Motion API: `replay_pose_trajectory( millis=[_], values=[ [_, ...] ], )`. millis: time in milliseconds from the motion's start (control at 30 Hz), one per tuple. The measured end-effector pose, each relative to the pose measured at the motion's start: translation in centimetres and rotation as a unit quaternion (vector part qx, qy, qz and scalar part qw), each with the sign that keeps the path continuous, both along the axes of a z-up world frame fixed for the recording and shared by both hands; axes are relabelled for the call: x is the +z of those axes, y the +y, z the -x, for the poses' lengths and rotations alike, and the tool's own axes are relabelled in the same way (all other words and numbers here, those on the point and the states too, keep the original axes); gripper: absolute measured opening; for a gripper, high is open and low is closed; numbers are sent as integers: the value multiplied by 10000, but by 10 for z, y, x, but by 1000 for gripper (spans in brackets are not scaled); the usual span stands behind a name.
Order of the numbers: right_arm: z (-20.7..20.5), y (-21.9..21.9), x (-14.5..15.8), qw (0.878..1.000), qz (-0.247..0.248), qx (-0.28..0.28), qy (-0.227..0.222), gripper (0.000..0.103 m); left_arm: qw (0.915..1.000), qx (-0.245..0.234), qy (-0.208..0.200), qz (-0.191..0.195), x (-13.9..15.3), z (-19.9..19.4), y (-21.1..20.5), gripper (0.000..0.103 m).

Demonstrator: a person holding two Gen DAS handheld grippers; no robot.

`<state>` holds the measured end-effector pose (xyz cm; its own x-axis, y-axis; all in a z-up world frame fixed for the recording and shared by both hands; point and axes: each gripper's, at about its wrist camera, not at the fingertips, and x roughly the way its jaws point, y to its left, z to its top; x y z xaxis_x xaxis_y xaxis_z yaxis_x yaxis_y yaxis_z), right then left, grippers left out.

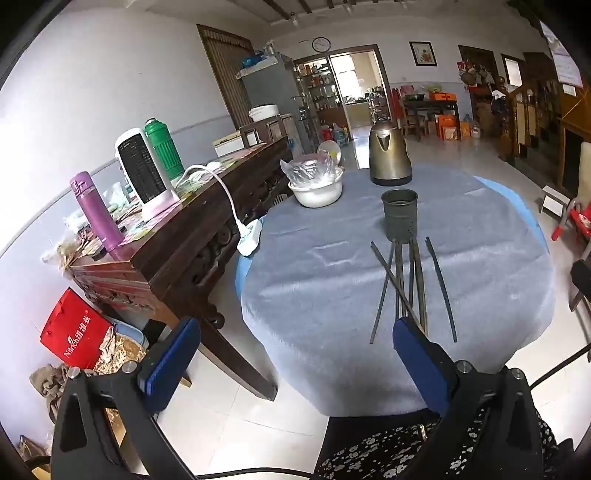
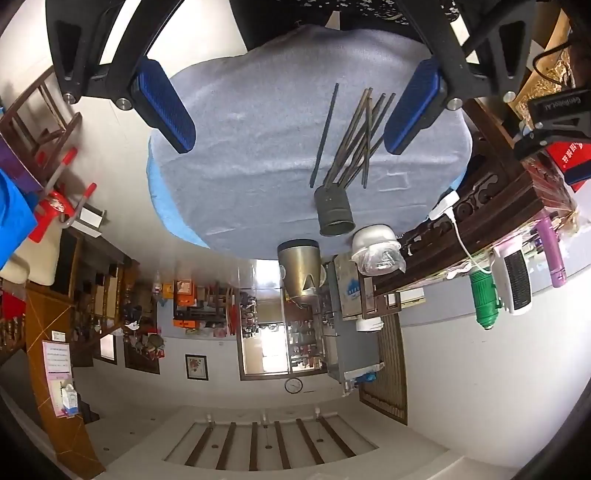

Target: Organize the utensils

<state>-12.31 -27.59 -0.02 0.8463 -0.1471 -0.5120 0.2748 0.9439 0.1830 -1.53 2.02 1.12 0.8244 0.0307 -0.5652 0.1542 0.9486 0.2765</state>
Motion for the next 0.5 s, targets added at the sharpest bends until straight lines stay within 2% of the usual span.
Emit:
replay_pose_trajectory(
  millis=[133, 500],
  values=[
    [7, 24, -1, 9998, 182, 35, 42, 103, 9999, 46, -59, -99, 1, 5, 6, 103],
    [10, 34, 3, 9998, 150, 9, 128, 103, 9998, 118, 104, -112, -10, -4, 11, 103]
  ],
)
